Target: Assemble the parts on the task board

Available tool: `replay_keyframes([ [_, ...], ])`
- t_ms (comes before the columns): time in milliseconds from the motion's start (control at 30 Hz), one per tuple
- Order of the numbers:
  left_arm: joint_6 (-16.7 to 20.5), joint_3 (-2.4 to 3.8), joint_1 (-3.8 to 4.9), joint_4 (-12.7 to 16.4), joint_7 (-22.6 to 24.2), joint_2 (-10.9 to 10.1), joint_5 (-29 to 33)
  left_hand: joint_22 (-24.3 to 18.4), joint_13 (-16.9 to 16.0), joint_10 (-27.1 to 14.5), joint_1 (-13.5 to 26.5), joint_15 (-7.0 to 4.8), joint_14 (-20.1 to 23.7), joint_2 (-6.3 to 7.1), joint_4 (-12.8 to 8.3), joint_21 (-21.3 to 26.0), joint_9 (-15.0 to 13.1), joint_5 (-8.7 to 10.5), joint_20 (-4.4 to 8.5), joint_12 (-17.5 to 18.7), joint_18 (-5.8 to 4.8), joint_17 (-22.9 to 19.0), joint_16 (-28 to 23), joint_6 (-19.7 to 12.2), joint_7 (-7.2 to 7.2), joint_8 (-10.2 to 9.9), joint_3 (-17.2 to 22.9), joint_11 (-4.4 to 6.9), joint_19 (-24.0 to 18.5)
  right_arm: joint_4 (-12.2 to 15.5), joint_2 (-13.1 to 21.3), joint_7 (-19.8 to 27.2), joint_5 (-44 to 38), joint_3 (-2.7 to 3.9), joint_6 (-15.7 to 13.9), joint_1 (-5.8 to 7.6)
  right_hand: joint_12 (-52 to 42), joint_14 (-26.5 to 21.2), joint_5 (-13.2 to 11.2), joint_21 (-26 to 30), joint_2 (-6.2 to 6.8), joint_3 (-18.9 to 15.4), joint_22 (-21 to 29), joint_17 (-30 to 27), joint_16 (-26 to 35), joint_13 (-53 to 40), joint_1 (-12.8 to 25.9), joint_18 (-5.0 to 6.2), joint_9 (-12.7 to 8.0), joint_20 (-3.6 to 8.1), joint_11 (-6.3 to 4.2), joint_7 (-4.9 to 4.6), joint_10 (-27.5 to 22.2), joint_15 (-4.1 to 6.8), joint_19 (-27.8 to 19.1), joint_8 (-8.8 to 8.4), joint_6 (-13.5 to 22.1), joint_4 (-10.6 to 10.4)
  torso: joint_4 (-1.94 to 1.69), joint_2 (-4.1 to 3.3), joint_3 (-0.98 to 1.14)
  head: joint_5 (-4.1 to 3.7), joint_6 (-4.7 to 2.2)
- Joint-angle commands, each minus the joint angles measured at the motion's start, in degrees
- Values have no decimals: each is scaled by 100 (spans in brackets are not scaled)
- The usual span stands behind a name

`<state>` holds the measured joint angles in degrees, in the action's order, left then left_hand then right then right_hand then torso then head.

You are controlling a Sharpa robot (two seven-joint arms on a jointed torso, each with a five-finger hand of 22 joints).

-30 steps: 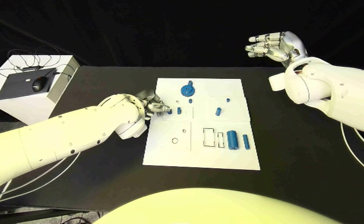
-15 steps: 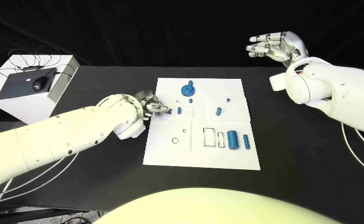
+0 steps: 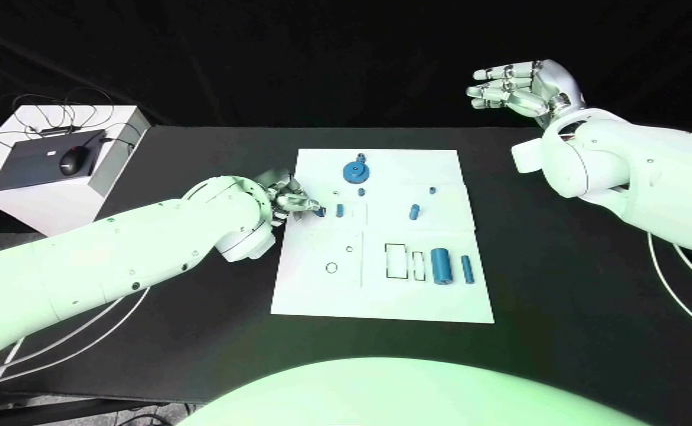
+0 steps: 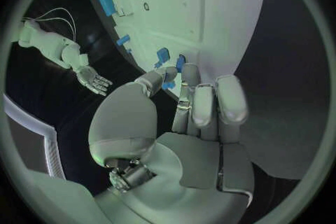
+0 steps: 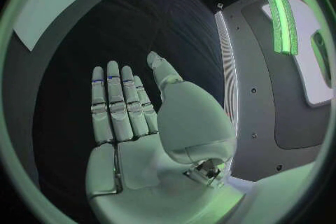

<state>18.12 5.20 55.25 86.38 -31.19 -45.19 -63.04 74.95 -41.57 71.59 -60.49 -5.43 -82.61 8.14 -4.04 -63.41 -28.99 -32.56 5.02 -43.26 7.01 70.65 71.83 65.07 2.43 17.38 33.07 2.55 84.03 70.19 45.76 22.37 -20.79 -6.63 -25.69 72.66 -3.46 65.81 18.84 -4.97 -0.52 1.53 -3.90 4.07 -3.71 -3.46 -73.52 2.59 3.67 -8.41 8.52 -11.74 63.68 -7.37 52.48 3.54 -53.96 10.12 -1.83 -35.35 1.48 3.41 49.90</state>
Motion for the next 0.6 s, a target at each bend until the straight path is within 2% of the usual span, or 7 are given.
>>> replay_keyframes([
  [33, -343, -2, 28, -15, 9, 33, -69, 727, -13, -5, -102, -31, 7, -30, -647, -9, -51, -26, 28, 41, -105, -7, 15, 54, -33, -9, 663, 56, 92, 9, 6, 37, 6, 4, 31, 1, -8, -47, 19, 8, -2, 20, -3, -6, 15, 7, 2, -61, 1, 8, -1, -10, -23, -1, -41, 4, -5, -8, -4, -2, 1, -7, 7],
  [600, -811, -4, 57, -22, -36, 88, -119, 729, -34, -5, -162, -30, 9, -16, -620, -11, -42, -30, 39, 61, -119, -6, 17, 72, -34, -46, 612, 56, 85, 5, -4, 39, 6, 4, 36, 1, -8, -47, 19, 8, -2, 20, -3, -6, 15, 7, 2, -61, 1, 8, -1, -10, -23, -1, -41, 4, -5, -8, -5, -4, 0, -24, 10],
])
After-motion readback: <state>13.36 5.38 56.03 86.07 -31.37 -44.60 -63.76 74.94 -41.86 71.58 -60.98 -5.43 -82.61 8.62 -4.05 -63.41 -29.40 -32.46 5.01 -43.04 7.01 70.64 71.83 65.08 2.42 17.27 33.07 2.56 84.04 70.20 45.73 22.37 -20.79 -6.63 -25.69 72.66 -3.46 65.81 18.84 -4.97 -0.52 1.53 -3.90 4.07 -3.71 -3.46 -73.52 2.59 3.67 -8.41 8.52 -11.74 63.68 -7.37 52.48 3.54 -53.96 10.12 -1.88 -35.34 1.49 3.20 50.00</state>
